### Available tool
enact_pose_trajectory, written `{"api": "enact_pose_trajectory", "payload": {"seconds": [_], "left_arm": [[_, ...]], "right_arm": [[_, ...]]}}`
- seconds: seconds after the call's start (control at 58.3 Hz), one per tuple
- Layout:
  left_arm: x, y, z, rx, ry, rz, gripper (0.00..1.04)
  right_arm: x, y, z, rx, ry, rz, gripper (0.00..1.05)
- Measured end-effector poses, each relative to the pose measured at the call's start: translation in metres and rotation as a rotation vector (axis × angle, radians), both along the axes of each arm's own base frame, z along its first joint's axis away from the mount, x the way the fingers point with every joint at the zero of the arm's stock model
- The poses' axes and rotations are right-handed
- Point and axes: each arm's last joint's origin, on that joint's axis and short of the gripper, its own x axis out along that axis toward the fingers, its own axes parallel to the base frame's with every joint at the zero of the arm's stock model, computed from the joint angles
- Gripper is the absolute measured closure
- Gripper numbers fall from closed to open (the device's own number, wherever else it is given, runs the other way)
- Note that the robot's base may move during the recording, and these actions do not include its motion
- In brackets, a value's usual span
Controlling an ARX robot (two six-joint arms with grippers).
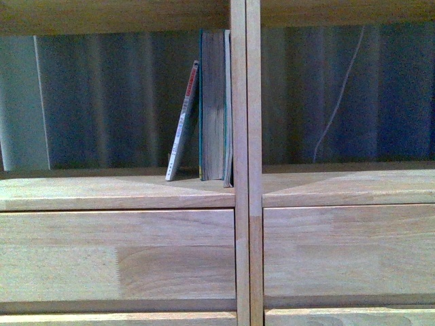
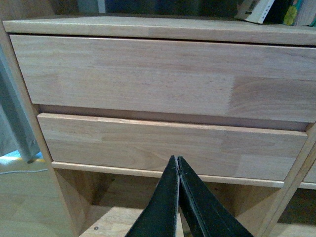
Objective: Organize books on shelf
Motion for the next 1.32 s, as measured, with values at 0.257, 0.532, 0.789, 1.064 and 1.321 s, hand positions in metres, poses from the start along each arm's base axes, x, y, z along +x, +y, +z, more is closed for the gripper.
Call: {"api": "enact_pose_trajectory", "payload": {"seconds": [0.257, 0.532, 0.789, 1.064, 1.321], "left_arm": [[-0.006, 0.0, 0.0, 0.0, 0.001, 0.0, 1.02], [-0.018, 0.0, -0.004, 0.001, 0.009, 0.0, 1.02], [-0.019, 0.0, -0.004, 0.001, 0.007, 0.0, 0.98], [-0.019, 0.0, -0.004, 0.001, 0.007, 0.0, 0.29], [-0.019, 0.0, -0.004, 0.003, 0.007, 0.0, 0.07]], "right_arm": [[-0.006, 0.0, 0.001, -0.001, -0.025, 0.001, 1.02], [-0.006, 0.0, 0.001, -0.001, -0.025, -0.001, 1.02], [-0.006, 0.0, 0.001, -0.002, -0.025, 0.001, 0.99], [-0.006, 0.0, 0.001, -0.002, -0.025, 0.001, 0.32], [-0.006, 0.0, 0.001, -0.002, -0.025, 0.001, 0.07]]}}
